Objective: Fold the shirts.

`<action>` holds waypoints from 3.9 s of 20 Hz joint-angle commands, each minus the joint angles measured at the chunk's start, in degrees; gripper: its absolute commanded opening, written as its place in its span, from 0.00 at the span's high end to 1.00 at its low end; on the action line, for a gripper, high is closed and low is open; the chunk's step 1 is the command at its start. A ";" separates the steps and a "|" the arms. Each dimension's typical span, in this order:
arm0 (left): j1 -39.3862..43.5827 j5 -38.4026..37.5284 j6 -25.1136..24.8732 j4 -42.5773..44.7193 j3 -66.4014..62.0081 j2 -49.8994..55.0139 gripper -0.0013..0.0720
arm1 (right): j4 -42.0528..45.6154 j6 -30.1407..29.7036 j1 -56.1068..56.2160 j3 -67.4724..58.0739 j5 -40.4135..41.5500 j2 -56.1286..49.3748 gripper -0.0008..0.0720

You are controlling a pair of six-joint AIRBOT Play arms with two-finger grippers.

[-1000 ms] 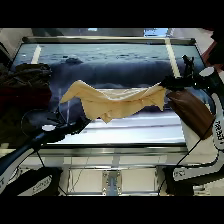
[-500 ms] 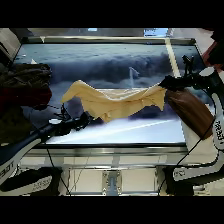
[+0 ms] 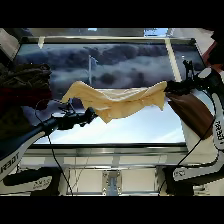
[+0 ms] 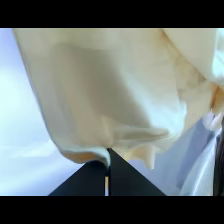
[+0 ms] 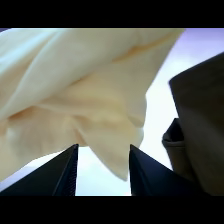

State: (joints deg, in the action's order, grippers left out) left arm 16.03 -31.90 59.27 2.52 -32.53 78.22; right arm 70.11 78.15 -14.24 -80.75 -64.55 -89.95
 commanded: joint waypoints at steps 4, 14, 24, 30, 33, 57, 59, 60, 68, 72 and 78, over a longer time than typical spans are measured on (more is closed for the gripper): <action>0.02 -1.66 -0.59 -0.17 -2.05 0.11 0.97 | 1.62 4.57 0.00 -0.04 12.72 -4.35 0.45; 0.04 -2.49 -0.59 -0.17 -2.05 0.11 0.97 | -10.34 -1.38 0.07 -0.79 18.12 -15.61 0.46; -11.63 -11.65 -7.23 -1.01 -12.96 -9.27 0.97 | -21.33 -14.36 -3.41 -8.55 -3.50 -3.19 0.95; -23.89 -23.91 -1.68 8.70 -23.89 -30.53 0.97 | -21.07 -13.44 -12.09 -8.52 -19.43 24.81 0.95; -24.28 -23.15 7.19 24.24 -31.23 -39.95 0.97 | -20.59 -13.46 -16.37 -9.68 -19.10 40.44 0.96; -23.52 -5.07 21.99 53.48 -59.39 13.31 0.97 | -7.74 -5.70 18.03 -27.93 28.52 -20.15 0.95; -23.41 -2.38 21.79 49.11 -59.39 15.76 0.83 | -8.52 -5.49 19.65 -27.93 35.52 -23.17 0.88; -23.41 -0.96 20.98 46.18 -59.39 16.11 0.38 | -9.57 -5.46 20.11 -27.93 37.38 -23.74 0.60; -31.50 -21.90 11.04 51.69 -70.53 6.80 0.25 | 16.70 3.08 6.67 -27.93 4.24 -8.92 0.38; -38.07 -43.74 11.47 63.71 -66.45 1.42 0.44 | 3.80 -4.13 -5.84 -22.67 -11.13 -1.38 0.38; -41.70 -29.79 8.31 52.30 -25.44 -14.71 0.44 | -16.09 -13.51 -10.62 13.40 -7.87 9.53 0.54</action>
State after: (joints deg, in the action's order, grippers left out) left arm -24.36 -67.68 69.41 58.74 -75.24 70.70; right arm 63.99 68.93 -22.81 -83.05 -73.76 -85.14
